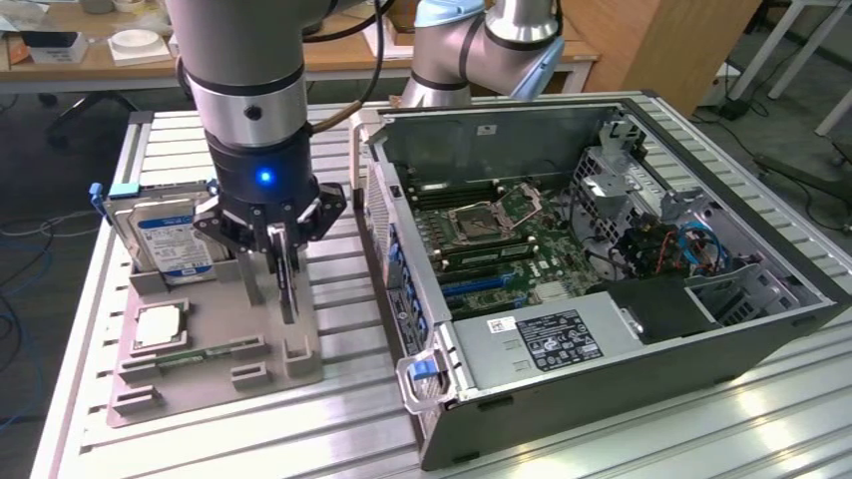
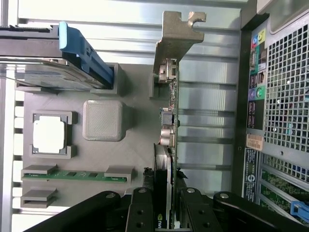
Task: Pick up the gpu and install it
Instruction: 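Pick up the gpu and move the gpu toward the slot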
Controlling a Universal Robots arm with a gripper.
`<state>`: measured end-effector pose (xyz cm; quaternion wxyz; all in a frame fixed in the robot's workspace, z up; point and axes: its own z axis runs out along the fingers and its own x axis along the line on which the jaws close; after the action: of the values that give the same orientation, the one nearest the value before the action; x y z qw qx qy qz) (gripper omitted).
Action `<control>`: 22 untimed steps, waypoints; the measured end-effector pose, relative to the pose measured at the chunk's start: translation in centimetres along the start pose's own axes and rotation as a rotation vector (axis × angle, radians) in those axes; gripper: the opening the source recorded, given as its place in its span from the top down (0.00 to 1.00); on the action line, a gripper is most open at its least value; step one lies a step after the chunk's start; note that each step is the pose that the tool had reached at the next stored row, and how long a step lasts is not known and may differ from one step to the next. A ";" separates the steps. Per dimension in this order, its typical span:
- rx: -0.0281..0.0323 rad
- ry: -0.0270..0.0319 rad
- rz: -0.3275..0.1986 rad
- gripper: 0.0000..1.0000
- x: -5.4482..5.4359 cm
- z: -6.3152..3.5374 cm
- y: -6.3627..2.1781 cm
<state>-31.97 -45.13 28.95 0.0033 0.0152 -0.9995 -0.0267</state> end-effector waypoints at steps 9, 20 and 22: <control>-0.0080 -0.0001 0.000 0.73 0.0 -0.09 0.00; -0.0241 -0.0006 0.000 0.73 0.0 -0.09 0.00; -0.0276 -0.0007 0.000 0.73 0.0 -0.09 0.00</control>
<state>-31.97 -45.13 29.05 0.0032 0.0153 -0.9991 -0.0405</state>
